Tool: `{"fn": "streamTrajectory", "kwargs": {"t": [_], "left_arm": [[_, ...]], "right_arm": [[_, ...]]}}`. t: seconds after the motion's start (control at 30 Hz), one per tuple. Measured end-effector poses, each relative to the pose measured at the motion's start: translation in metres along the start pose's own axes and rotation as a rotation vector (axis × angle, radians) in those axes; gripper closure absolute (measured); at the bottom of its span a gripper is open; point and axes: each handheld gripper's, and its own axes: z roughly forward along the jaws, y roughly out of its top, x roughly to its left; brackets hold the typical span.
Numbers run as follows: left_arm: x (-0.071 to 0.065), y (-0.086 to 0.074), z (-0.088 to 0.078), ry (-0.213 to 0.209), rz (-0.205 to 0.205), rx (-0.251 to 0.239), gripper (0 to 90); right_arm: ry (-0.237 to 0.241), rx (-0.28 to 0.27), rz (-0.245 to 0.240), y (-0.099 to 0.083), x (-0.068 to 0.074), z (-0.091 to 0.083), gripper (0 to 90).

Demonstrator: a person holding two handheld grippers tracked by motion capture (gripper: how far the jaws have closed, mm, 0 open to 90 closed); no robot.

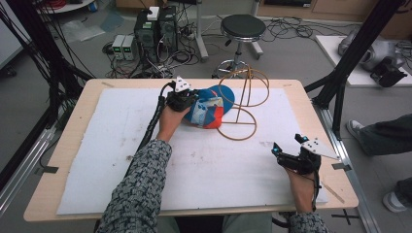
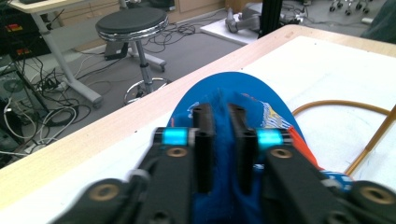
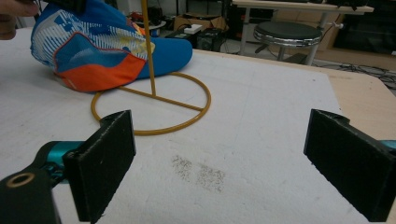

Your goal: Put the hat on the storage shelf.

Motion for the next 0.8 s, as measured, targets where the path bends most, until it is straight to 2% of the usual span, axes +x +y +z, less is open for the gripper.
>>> {"fn": "streamTrajectory", "kwargs": {"t": [0.13,0.33,0.47,0.8], "left_arm": [[0.003,0.003,-0.004,0.002,-0.035,0.0,87.9],[0.003,0.022,-0.017,0.001,-0.035,-0.037,88.1],[0.005,0.038,-0.024,0.026,-0.064,-0.056,88.1],[0.017,0.073,-0.045,0.079,-0.084,-0.109,88.1]], "right_arm": [[0.009,0.007,-0.004,-0.001,0.0,0.001,8.1],[0.01,0.003,0.001,0.0,0.001,0.001,8.1],[0.008,0.002,-0.001,0.0,0.001,0.0,8.1],[0.011,0.004,0.0,0.0,0.001,0.0,8.1]]}}
